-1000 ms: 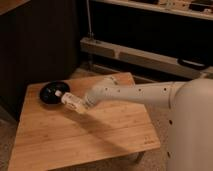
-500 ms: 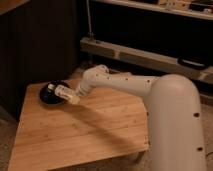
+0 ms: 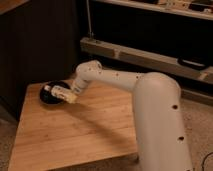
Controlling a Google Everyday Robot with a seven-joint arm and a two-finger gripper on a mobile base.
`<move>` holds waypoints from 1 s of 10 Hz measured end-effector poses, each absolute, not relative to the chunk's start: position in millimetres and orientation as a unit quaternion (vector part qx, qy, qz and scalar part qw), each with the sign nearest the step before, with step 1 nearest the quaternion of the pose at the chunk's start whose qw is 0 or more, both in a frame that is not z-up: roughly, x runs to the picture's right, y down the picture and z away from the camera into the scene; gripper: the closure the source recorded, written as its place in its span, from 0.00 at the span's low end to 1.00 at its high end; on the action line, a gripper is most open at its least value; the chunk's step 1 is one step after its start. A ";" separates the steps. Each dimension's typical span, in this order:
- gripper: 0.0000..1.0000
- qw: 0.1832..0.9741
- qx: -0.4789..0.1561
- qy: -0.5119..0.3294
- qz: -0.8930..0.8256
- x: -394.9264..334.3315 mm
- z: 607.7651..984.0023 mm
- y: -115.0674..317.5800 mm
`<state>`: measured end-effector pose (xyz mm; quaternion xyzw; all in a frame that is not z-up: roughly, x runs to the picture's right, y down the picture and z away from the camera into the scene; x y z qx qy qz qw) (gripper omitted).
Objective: Place the bottle in the ceramic bowl
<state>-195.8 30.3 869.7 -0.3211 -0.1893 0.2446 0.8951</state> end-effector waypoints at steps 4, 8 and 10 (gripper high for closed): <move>0.20 0.895 -0.320 -0.189 0.246 -194.1 870.2 30.1; 0.20 0.895 -0.321 -0.189 0.245 -194.4 870.0 30.4; 0.20 0.895 -0.321 -0.189 0.245 -195.4 869.9 30.7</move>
